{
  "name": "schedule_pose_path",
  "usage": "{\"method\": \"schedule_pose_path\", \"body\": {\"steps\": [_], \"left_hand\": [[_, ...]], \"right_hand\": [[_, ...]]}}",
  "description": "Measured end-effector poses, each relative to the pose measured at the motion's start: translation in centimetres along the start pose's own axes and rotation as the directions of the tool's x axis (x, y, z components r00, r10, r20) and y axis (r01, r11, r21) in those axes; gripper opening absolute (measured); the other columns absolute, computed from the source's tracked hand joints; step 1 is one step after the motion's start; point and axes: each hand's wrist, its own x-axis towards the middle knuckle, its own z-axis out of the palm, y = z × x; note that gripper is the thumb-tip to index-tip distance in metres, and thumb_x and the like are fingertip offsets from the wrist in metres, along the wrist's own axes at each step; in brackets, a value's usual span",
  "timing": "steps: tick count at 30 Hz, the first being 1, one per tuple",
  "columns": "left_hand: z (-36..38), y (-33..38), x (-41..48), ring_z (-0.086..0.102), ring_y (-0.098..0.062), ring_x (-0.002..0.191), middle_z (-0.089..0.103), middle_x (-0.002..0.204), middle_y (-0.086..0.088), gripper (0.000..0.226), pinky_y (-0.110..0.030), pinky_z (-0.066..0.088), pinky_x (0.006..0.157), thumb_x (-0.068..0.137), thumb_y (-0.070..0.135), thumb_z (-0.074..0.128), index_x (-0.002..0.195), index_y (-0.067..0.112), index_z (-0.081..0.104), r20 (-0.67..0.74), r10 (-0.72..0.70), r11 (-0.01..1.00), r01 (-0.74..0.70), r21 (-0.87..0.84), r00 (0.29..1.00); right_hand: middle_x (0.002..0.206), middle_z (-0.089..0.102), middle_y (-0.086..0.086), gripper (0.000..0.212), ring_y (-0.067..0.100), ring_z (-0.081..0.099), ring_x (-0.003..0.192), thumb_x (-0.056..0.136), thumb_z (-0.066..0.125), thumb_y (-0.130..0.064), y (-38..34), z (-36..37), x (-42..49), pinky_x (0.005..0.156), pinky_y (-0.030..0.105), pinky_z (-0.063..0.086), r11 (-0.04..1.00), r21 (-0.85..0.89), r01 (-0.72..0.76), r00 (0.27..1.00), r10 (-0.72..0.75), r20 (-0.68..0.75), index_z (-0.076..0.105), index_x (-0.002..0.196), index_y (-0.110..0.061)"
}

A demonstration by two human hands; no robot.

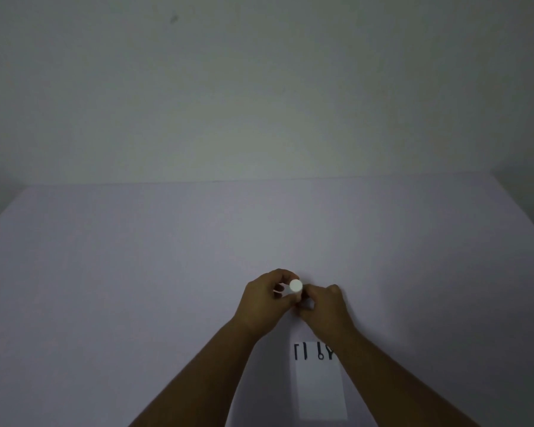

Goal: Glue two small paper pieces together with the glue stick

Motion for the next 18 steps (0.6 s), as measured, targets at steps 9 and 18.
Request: {"method": "schedule_pose_path", "body": {"steps": [9, 18], "left_hand": [[0.13, -0.25, -0.17, 0.056, 0.002, 0.086, 0.061, 0.094, 0.025, 0.025, -0.007, 0.043, 0.069, 0.076, 0.025, 0.075, 0.094, 0.038, 0.063, 0.018, -0.042, 0.999, 0.041, 0.029, 0.999], [-0.33, 0.41, -0.97, 0.052, -0.015, 0.111, 0.053, 0.132, 0.004, 0.066, -0.026, 0.046, 0.092, 0.079, 0.021, 0.074, 0.137, 0.023, 0.042, 0.069, -0.098, 0.995, 0.099, -0.004, 0.993]], "right_hand": [[0.1, 0.071, -0.004, 0.023, 0.025, 0.045, 0.1, 0.083, 0.062, -0.029, 0.21, 0.06, -0.29, 0.087, 0.038, 0.046, 0.999, -0.036, -0.03, 0.999, 0.03, -0.011, 0.067, 0.105, -0.026], [0.113, 0.066, -0.003, 0.037, 0.024, 0.044, 0.108, 0.08, 0.061, -0.021, 0.14, -0.11, -0.76, 0.091, 0.033, 0.04, 0.997, -0.071, -0.031, 0.997, 0.026, -0.077, 0.06, 0.117, -0.025]]}}
